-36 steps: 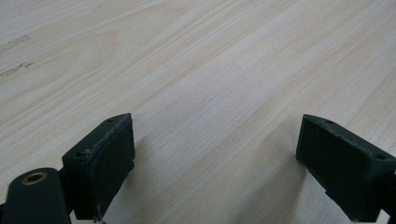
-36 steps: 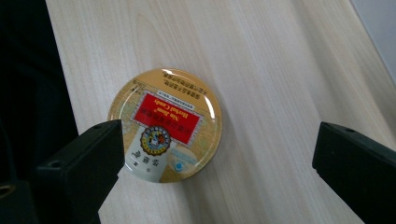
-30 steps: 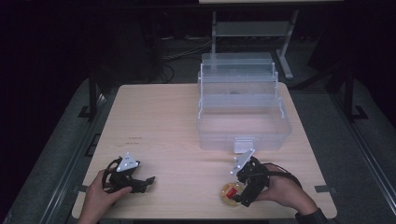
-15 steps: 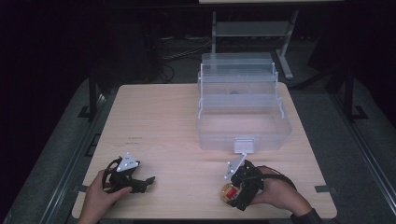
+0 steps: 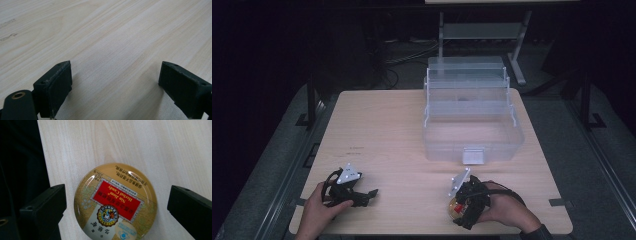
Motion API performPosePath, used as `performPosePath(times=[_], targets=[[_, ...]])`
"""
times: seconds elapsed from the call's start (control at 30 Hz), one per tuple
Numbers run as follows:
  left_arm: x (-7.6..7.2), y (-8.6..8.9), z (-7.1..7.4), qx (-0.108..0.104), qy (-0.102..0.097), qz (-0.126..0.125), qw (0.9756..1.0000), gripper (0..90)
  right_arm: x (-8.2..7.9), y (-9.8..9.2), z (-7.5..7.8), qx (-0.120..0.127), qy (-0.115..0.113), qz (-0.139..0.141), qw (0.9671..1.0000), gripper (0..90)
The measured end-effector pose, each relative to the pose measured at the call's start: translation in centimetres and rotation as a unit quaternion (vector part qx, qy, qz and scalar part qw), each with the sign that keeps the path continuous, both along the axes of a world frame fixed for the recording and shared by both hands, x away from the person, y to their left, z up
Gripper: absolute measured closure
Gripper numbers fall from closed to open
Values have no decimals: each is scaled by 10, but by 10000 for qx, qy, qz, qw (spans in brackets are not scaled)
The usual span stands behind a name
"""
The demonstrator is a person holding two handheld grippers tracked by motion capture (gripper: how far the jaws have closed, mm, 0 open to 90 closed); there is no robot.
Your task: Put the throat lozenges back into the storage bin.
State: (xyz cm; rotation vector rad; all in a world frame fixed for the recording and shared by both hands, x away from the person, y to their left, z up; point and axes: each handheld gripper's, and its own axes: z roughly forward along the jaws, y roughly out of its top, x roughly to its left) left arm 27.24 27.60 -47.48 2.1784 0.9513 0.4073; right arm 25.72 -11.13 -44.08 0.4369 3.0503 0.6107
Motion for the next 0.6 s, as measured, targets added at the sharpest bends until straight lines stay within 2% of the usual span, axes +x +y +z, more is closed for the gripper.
performPosePath(times=[0.47, 0.6], targets=[[0, 0, 0, -1, -3, 0, 10000, 107, -1, 5, -7, -229, -92, 73, 9997, 20], [0, 0, 0, -2, -3, 1, 10000, 107, -2, 5, -8, -242, -80, 77, 9996, 49]])
